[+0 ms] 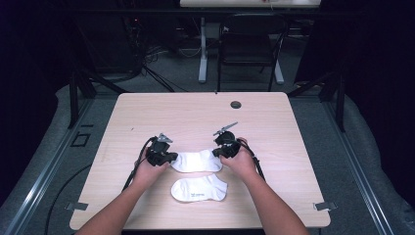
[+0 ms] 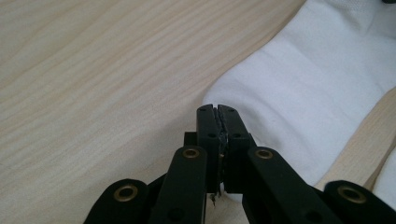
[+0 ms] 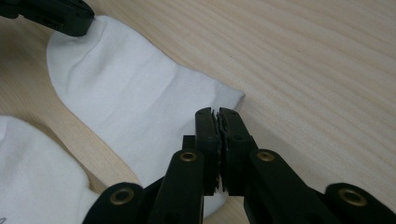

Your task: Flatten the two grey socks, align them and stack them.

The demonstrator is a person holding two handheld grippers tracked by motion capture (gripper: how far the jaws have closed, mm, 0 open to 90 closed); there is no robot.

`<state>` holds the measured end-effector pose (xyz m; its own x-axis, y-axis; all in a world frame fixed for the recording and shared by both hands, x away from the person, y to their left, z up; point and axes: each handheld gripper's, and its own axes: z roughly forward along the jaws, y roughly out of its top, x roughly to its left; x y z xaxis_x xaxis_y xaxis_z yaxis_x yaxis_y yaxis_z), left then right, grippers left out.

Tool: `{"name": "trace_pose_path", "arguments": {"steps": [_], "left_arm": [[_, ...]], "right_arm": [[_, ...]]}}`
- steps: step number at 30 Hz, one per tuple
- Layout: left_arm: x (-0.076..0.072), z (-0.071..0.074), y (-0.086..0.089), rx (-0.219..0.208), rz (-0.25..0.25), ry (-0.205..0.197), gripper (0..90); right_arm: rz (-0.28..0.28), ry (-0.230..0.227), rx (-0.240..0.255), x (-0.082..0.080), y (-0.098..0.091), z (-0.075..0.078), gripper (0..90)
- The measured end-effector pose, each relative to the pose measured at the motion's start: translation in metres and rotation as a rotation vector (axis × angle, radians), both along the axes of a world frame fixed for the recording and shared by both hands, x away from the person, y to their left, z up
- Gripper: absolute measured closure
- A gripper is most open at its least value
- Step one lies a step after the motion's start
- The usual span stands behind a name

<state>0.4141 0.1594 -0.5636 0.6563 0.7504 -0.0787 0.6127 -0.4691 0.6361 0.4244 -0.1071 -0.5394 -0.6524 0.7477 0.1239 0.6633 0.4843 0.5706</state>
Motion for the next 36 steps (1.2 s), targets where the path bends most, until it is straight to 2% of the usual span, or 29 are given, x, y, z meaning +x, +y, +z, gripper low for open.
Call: {"name": "trace_pose_path", "arguments": {"steps": [2,3,9,14,24,26,36], "left_arm": [[-0.001,0.002,0.000,-0.006,0.002,-0.010,88.6],[-0.001,0.004,0.000,-0.008,-0.001,-0.012,88.6],[-0.004,0.013,-0.001,-0.040,0.000,-0.023,88.7],[-0.009,0.020,-0.002,-0.054,-0.012,-0.039,88.7],[-0.021,0.034,0.000,-0.088,-0.037,-0.052,88.7],[-0.024,0.036,0.001,-0.099,-0.033,-0.055,88.7],[-0.044,0.048,-0.001,-0.117,-0.062,-0.070,88.7]], "right_arm": [[-0.003,-0.001,0.008,0.000,0.000,0.000,87.5],[0.004,0.004,-0.005,0.000,-0.001,0.002,87.4],[0.000,-0.020,0.022,-0.004,-0.003,0.007,87.5],[0.007,-0.025,0.026,-0.007,-0.006,0.013,87.5],[0.002,-0.048,0.064,-0.025,-0.014,0.024,87.6],[0.016,-0.051,0.079,-0.032,-0.017,0.030,87.5],[0.041,-0.085,0.089,-0.051,-0.020,0.043,87.6]]}}
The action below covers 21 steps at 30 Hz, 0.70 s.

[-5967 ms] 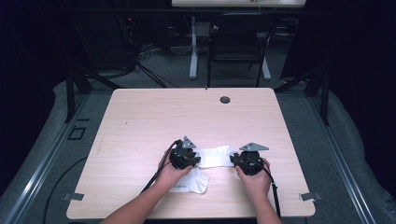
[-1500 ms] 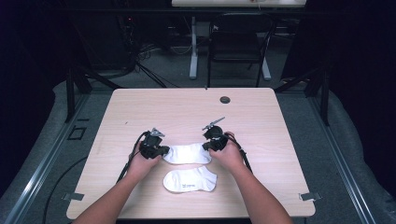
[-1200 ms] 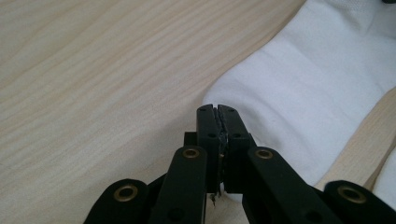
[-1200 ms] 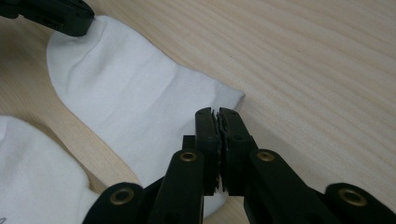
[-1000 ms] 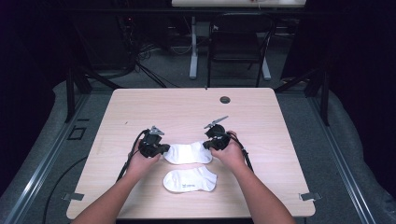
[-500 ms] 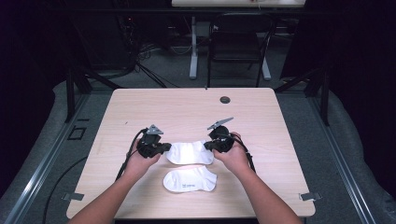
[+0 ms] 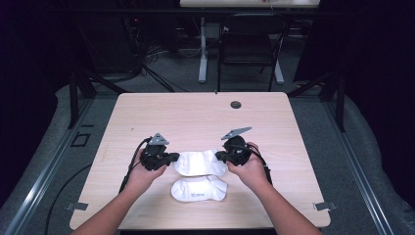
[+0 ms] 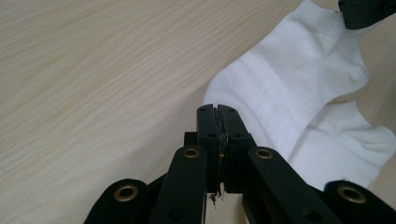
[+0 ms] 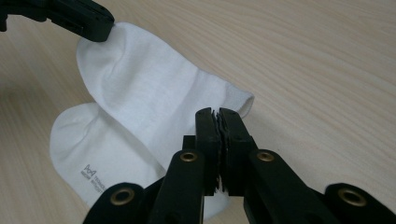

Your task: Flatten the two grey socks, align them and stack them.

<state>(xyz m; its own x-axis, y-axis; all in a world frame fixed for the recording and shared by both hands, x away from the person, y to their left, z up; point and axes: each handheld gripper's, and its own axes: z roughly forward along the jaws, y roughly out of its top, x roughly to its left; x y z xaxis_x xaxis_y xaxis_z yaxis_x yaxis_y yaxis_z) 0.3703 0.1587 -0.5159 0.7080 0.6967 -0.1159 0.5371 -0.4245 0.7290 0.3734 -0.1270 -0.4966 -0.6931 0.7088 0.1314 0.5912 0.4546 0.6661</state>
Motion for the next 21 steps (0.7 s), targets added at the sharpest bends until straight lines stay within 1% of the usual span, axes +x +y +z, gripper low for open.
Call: {"name": "trace_pose_path", "arguments": {"steps": [2,3,4,5,7,8,9,10,11,12,14,15,16,19,20,21], "left_arm": [[-0.004,0.001,0.001,-0.005,-0.009,0.003,88.7],[-0.006,0.001,0.001,-0.004,-0.014,0.005,88.7],[-0.008,0.001,0.002,-0.007,-0.016,0.004,88.7],[-0.012,0.001,0.003,-0.014,-0.019,0.012,88.7],[-0.013,0.000,0.003,-0.013,-0.022,0.007,88.7],[-0.017,-0.001,0.003,-0.015,-0.027,0.010,88.7],[-0.017,-0.001,0.003,-0.015,-0.027,0.010,88.7],[-0.019,0.000,0.004,-0.012,-0.034,0.013,88.7],[-0.021,0.000,0.004,-0.019,-0.033,0.015,88.7],[-0.023,-0.001,0.004,-0.021,-0.032,0.012,88.7],[-0.027,-0.001,0.006,-0.020,-0.046,0.017,88.7],[-0.027,-0.001,0.006,-0.020,-0.046,0.017,88.7],[-0.031,-0.001,0.006,-0.024,-0.050,0.021,88.7],[-0.035,-0.003,0.006,-0.029,-0.051,0.024,88.7],[-0.037,-0.004,0.006,-0.028,-0.055,0.025,88.7],[-0.038,-0.005,0.006,-0.024,-0.060,0.030,88.7]], "right_arm": [[0.007,-0.004,0.002,-0.005,0.000,0.002,87.6],[0.011,-0.012,0.009,-0.010,0.000,0.003,87.6],[0.011,-0.012,0.009,-0.010,0.000,0.003,87.6],[0.020,-0.009,0.010,-0.015,-0.001,0.004,87.6],[0.021,-0.005,0.012,-0.019,-0.002,0.004,87.6],[0.026,-0.010,0.009,-0.023,-0.003,0.003,87.6],[0.026,-0.010,0.009,-0.023,-0.003,0.003,87.6],[0.025,-0.007,0.017,-0.025,-0.004,0.003,87.6],[0.022,-0.004,0.022,-0.028,-0.005,0.003,87.6],[0.023,-0.003,0.023,-0.030,-0.006,0.003,87.6],[0.024,-0.003,0.035,-0.036,-0.008,0.001,87.6],[0.023,0.004,0.033,-0.038,-0.008,0.001,87.6],[0.027,0.004,0.037,-0.040,-0.008,-0.001,87.6],[0.035,0.001,0.036,-0.045,-0.008,-0.003,87.6],[0.036,0.010,0.043,-0.049,-0.008,-0.005,87.6],[0.036,0.010,0.043,-0.049,-0.008,-0.005,87.6]]}}
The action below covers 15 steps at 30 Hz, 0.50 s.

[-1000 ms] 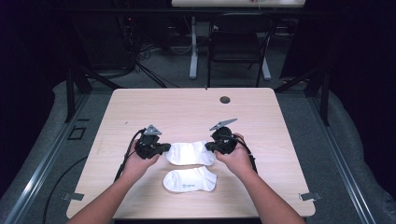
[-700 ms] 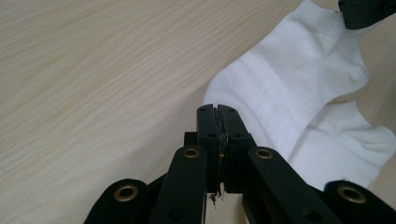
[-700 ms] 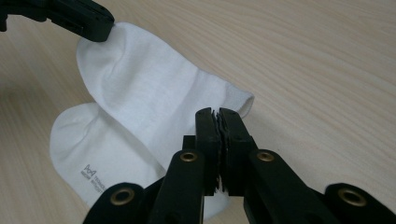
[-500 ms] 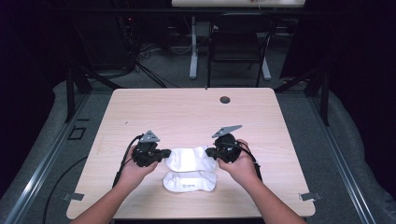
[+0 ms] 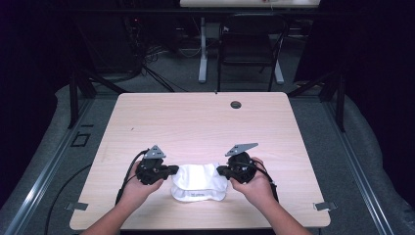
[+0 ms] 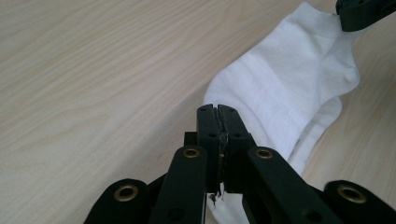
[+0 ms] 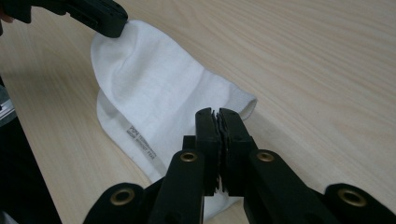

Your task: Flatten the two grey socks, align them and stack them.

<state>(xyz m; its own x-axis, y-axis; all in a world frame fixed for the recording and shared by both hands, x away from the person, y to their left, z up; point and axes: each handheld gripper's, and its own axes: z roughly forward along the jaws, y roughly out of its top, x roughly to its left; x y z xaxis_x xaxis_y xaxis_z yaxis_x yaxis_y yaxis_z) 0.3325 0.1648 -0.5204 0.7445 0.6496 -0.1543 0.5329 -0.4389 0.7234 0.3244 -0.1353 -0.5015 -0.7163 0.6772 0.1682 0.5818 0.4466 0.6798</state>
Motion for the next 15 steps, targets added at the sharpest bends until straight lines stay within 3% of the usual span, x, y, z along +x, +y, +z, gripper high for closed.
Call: {"name": "trace_pose_path", "arguments": {"steps": [8,15], "left_arm": [[-0.009,-0.007,0.002,-0.007,0.000,0.013,88.7],[-0.015,-0.012,0.003,-0.008,-0.005,0.026,88.7]], "right_arm": [[0.002,0.010,0.015,-0.010,-0.003,-0.006,87.6],[0.020,0.013,-0.002,-0.016,-0.002,-0.010,87.6]]}}
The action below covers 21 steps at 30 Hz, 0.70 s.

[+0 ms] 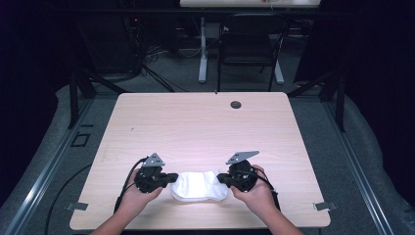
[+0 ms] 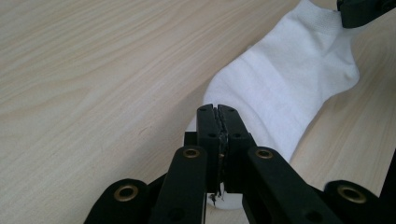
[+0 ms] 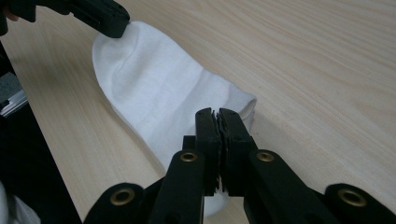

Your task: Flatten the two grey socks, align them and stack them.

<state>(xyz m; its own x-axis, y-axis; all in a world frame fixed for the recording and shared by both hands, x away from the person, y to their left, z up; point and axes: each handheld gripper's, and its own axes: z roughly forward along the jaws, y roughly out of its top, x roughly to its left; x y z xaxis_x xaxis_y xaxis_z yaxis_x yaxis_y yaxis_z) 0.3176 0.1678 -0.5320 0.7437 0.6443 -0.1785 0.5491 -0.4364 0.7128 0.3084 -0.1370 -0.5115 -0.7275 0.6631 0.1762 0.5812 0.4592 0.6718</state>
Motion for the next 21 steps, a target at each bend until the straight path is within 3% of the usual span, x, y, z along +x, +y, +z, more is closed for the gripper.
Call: {"name": "trace_pose_path", "arguments": {"steps": [21], "left_arm": [[0.001,-0.016,0.000,0.028,0.011,0.021,88.7]], "right_arm": [[-0.017,0.032,-0.010,0.007,0.002,-0.017,87.6]]}}
